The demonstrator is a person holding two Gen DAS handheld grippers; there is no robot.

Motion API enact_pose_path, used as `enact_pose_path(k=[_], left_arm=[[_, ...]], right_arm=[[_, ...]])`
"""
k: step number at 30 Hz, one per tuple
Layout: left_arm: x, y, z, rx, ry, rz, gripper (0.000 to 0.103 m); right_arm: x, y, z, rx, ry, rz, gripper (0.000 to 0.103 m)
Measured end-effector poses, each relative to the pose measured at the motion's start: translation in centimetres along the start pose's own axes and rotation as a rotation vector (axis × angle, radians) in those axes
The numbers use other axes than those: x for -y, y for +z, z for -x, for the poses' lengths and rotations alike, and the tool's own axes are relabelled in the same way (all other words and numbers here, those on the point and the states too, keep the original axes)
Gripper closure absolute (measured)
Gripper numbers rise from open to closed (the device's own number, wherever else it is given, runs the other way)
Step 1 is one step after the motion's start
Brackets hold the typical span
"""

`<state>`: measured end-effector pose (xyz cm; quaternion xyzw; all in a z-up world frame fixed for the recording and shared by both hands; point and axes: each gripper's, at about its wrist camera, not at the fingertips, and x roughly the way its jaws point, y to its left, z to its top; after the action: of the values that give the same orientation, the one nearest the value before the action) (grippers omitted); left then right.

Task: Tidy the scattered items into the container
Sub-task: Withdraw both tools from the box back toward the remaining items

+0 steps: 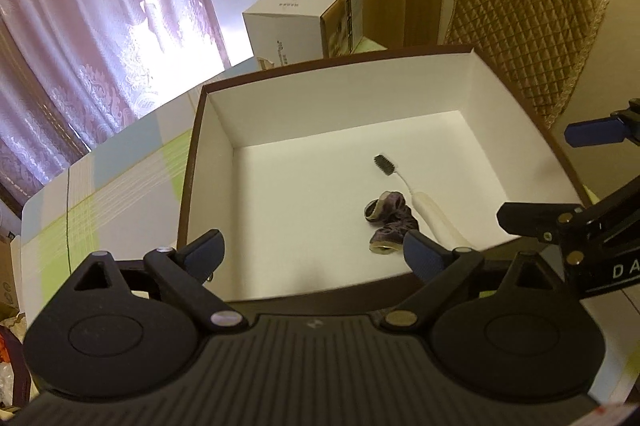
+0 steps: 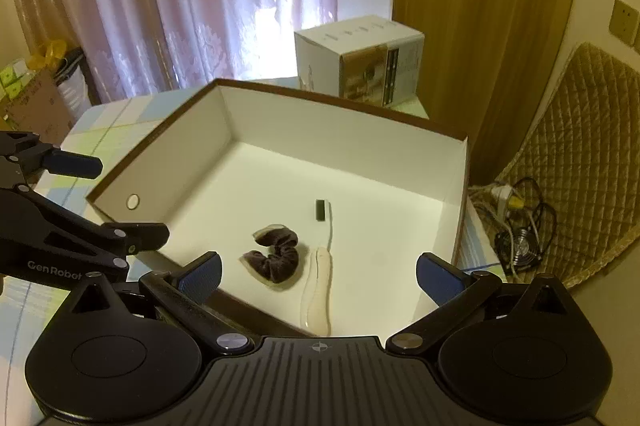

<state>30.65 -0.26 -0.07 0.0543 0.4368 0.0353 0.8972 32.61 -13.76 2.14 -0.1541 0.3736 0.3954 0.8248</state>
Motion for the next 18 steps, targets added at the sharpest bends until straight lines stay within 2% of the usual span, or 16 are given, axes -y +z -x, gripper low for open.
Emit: enact_pose_path(k=[18], left_arm=[[-0.2, -5.9, 7.5, 0.065, -0.038, 0.027, 0.009]], right_arm=[[-3.9, -3.8, 5.0, 0.054, -0.003, 0.027, 0.002]])
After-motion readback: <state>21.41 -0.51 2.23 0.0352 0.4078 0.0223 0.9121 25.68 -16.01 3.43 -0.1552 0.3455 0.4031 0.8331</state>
